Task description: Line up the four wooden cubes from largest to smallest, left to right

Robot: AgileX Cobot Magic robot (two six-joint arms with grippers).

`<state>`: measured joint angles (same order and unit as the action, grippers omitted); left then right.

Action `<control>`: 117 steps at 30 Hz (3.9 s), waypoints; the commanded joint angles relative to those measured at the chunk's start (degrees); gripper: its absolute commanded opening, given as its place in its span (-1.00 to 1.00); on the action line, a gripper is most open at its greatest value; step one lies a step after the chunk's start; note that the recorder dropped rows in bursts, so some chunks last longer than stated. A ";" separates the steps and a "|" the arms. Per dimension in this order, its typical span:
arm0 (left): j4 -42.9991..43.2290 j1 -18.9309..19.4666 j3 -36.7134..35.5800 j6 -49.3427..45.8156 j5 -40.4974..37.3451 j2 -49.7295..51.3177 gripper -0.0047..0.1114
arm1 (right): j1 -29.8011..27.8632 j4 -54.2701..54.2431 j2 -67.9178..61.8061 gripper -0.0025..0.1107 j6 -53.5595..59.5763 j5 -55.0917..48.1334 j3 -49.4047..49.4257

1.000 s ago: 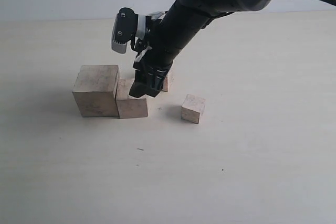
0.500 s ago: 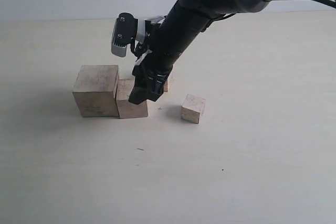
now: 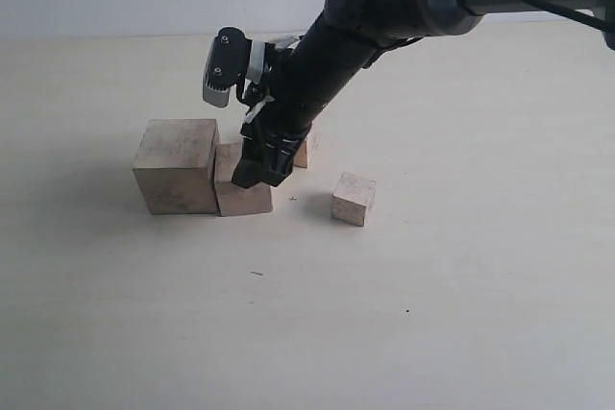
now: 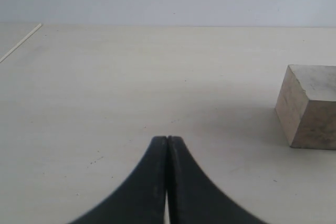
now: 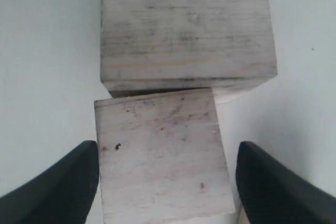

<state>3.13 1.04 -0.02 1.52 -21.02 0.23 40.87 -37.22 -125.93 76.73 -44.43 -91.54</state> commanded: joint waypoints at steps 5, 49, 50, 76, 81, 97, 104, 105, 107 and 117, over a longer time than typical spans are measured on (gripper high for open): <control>-0.44 -0.39 0.02 0.44 0.42 -0.23 -0.92 | -0.18 -0.23 -0.01 0.27 0.14 2.48 -0.24; -0.44 -0.39 0.02 0.44 0.42 -0.23 -0.92 | -3.60 49.74 9.87 0.14 -47.23 4.11 1.06; -0.44 -0.39 0.02 0.44 0.42 -0.23 -0.92 | -4.40 49.74 9.87 0.14 -47.12 4.30 1.37; -0.44 -0.39 0.02 0.44 0.42 -0.23 -0.92 | -10.26 13.41 4.49 0.31 -24.27 5.51 1.41; -0.44 -0.39 0.02 0.44 0.42 -0.23 -0.92 | -10.26 11.51 4.34 0.48 -19.55 5.37 1.41; -0.44 -0.39 0.02 0.44 0.42 -0.23 -0.92 | -10.26 0.76 0.00 0.48 -7.31 2.79 1.41; -0.44 -0.39 0.02 0.44 0.42 -0.23 -0.92 | -10.26 -0.56 -0.35 0.48 -4.07 2.79 1.41; -0.44 -0.39 0.02 0.44 0.42 -0.23 -0.92 | -10.26 -1.01 -0.47 0.48 -3.82 3.02 1.41; -0.44 -0.39 0.02 0.44 0.42 -0.23 -0.92 | -10.26 -1.62 -1.03 0.48 -3.73 4.49 1.41; -0.44 -0.39 0.02 0.44 0.42 -0.23 -0.92 | -10.26 -2.88 -3.66 0.42 -3.73 7.18 1.41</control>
<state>3.13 1.04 -0.02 1.52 -21.02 0.23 30.64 -38.67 -129.48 72.58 -38.31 -90.46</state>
